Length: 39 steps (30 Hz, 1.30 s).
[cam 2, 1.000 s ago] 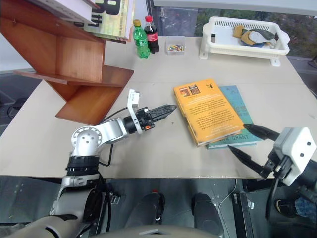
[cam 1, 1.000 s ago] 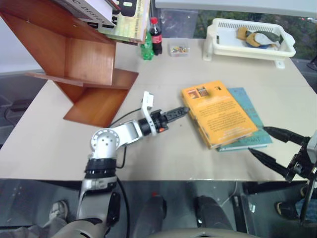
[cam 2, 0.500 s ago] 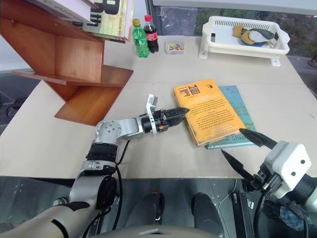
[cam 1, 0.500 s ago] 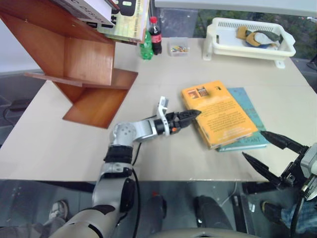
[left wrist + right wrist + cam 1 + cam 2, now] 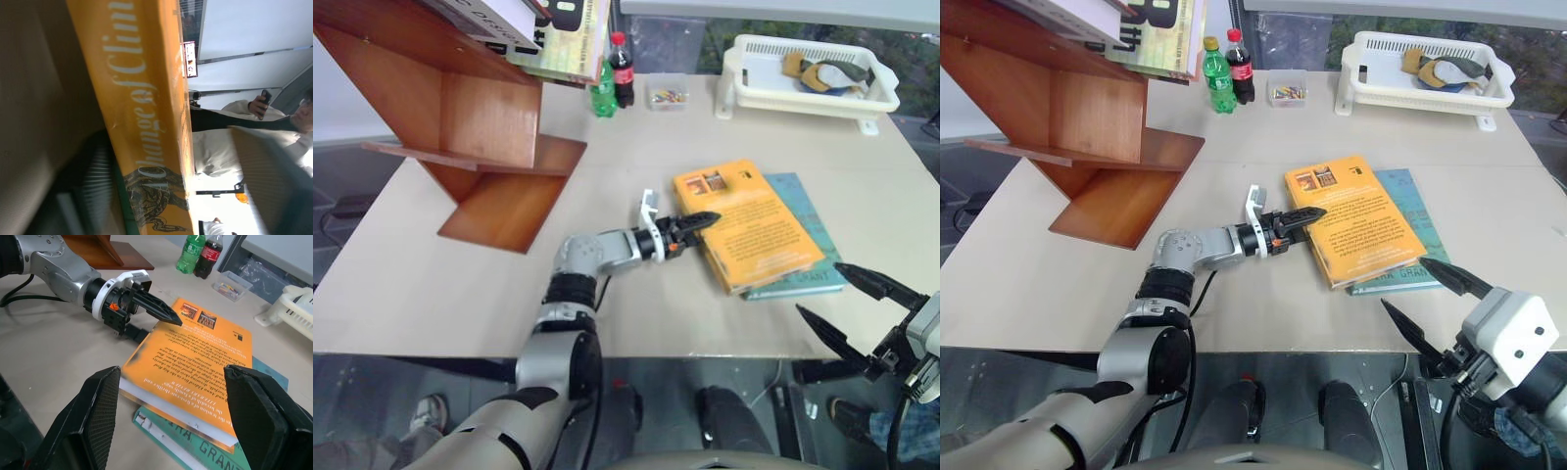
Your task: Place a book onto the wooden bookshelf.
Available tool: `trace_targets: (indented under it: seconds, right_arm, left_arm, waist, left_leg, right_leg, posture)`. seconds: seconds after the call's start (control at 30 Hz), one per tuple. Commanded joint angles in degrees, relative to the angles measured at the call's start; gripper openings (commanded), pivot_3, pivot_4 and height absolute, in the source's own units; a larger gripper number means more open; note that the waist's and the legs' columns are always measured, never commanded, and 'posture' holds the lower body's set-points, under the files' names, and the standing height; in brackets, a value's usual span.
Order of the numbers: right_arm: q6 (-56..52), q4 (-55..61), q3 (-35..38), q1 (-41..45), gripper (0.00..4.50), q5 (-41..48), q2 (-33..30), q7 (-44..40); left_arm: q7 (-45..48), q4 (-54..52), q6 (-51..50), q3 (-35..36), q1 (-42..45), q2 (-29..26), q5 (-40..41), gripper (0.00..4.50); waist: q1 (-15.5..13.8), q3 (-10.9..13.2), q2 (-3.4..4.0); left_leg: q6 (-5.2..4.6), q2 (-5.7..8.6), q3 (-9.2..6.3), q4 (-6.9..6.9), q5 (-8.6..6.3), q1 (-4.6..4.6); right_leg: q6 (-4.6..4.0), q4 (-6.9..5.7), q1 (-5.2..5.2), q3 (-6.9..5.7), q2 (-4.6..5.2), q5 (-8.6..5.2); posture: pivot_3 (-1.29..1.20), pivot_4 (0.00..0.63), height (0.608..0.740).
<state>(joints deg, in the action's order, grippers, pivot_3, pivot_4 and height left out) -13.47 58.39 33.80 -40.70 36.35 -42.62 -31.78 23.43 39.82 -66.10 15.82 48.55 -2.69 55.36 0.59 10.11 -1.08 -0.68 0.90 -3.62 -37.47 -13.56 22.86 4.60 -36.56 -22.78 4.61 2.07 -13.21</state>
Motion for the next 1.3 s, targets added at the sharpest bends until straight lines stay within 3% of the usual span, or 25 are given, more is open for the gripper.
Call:
trace_targets:
  seconds: [0.03,0.13,0.3,0.47,0.57,0.67,0.77,1.07,1.2,1.3]
  right_arm:
    - [1.0,1.6,1.5,-0.1,3.46,-0.1,-0.9,1.2]
    - [0.3,1.6,1.5,0.4,3.46,-0.5,-1.5,1.2]
    - [-1.8,1.6,1.0,2.9,3.46,-0.2,-2.0,0.9]
    - [-4.0,-0.3,-2.6,9.0,3.46,-0.2,-2.8,-0.1]
    - [-4.6,-2.3,-5.3,13.1,3.46,-0.6,-3.1,-1.2]
    - [-4.4,-5.3,-8.7,17.6,3.46,-1.2,-3.4,-2.8]
    - [-4.1,-8.6,-11.7,22.3,3.46,-1.7,-3.5,-4.8]
    - [-0.8,-22.2,-22.3,38.6,3.46,-4.4,-2.2,-13.2]
    - [1.2,-27.5,-25.3,43.6,3.46,-5.6,-1.1,-16.6]
    - [2.6,-31.4,-27.1,47.4,3.46,-6.4,-0.2,-19.1]
  left_arm:
    - [0.7,3.0,-1.1,2.6,1.9,1.4,0.3,1.19]
    - [0.2,4.1,-2.1,4.8,2.4,1.6,0.9,0.4]
    - [-1.2,-0.8,-6.1,8.0,1.2,0.1,2.3,0.38]
    - [0.8,-22.0,-10.4,4.7,-3.4,-4.9,3.8,0.38]
    - [5.3,-35.5,-6.5,-0.2,-6.9,-10.8,1.0,0.38]
    - [15.3,-48.8,7.8,-8.7,-11.7,-21.6,-9.2,0.38]
    - [24.9,-55.1,25.0,-13.4,-15.3,-31.5,-19.9,0.38]
    - [40.6,-52.1,66.0,-9.4,-13.6,-50.7,-38.3,0.38]
    - [44.0,-47.3,76.6,-7.7,-8.4,-56.1,-40.9,0.38]
    - [46.9,-46.0,78.2,-7.6,-3.3,-60.9,-41.1,0.38]
  waist:
    - [0.0,0.0,0.0]
    - [0.0,0.0,0.0]
    - [0.2,0.0,-0.03]
    - [0.6,0.1,-0.1]
    - [0.2,0.1,-0.09]
    - [0.1,0.1,-0.12]
    - [0.0,0.1,-0.07]
    - [0.0,0.1,-0.11]
    - [0.0,0.1,-0.12]
    - [0.2,0.2,-0.2]
  left_leg:
    - [0.0,-0.01,0.0,0.0,0.0,0.0]
    - [0.0,0.0,-0.01,0.0,0.0,0.0]
    - [0.0,-0.01,-0.01,0.0,0.0,-0.01]
    - [0.02,-0.15,0.01,0.07,0.0,-0.01]
    - [0.04,-0.18,-0.01,0.07,0.01,0.02]
    - [0.06,-0.12,0.03,0.07,0.02,0.02]
    - [0.07,-0.12,0.09,0.11,0.03,-0.02]
    - [0.02,-0.18,0.16,0.21,0.02,0.08]
    - [0.01,-0.17,0.08,0.26,0.01,0.19]
    - [0.0,-0.14,0.05,0.25,0.0,0.32]
  right_leg:
    - [0.0,0.01,0.0,0.0,0.01,0.0]
    - [0.01,0.01,0.0,0.0,0.01,0.0]
    - [0.01,0.0,0.0,0.0,0.0,-0.01]
    - [-0.02,-0.05,-0.1,0.06,-0.02,0.01]
    - [-0.24,-0.16,-0.17,0.06,0.0,0.14]
    - [-0.24,-0.14,-0.15,0.07,0.12,0.14]
    - [-0.3,-0.07,-0.13,0.08,0.17,0.12]
    - [-0.52,0.15,-0.17,0.08,0.16,-0.01]
    - [-0.41,0.31,-0.18,-0.03,0.16,0.06]
    - [-0.27,0.34,-0.26,-0.08,0.15,0.14]
  posture:
    - [0.0,0.15,0.74]
    - [0.0,0.15,0.74]
    - [0.0,0.15,0.74]
    - [0.0,0.15,0.74]
    - [0.0,0.15,0.74]
    - [0.0,0.15,0.74]
    - [0.0,0.15,0.74]
    - [0.0,0.15,0.74]
    - [0.0,0.15,0.74]
    - [0.0,0.15,0.74]
